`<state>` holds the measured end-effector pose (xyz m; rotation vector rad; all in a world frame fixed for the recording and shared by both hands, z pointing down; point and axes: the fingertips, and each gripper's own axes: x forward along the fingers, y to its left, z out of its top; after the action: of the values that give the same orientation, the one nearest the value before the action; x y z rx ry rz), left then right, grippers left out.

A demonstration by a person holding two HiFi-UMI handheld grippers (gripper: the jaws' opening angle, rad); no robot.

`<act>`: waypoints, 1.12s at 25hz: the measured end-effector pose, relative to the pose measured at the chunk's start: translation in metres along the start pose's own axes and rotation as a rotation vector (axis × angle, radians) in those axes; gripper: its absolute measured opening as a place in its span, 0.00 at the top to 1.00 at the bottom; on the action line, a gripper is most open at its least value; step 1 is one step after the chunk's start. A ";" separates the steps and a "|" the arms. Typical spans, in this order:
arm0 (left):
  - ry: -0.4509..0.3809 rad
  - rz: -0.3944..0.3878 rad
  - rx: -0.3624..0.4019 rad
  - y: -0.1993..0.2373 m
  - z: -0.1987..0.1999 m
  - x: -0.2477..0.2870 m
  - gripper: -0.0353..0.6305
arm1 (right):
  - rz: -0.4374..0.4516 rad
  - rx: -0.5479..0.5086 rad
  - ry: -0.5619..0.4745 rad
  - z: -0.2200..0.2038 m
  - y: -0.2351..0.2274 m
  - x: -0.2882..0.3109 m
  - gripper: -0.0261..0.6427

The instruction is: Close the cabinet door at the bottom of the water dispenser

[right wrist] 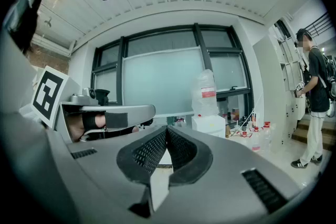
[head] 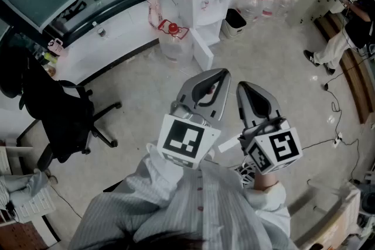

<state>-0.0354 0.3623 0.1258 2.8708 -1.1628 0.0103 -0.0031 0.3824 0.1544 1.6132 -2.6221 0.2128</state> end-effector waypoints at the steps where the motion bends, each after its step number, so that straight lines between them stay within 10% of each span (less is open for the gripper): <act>1: 0.012 -0.007 0.003 -0.002 -0.001 -0.001 0.93 | 0.002 -0.001 0.000 0.000 0.000 -0.001 0.94; 28: 0.050 0.053 -0.014 -0.004 -0.022 0.029 0.93 | 0.049 0.065 -0.004 -0.017 -0.046 -0.013 0.94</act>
<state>-0.0111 0.3459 0.1482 2.8097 -1.2243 0.0744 0.0432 0.3765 0.1734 1.5706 -2.6871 0.2997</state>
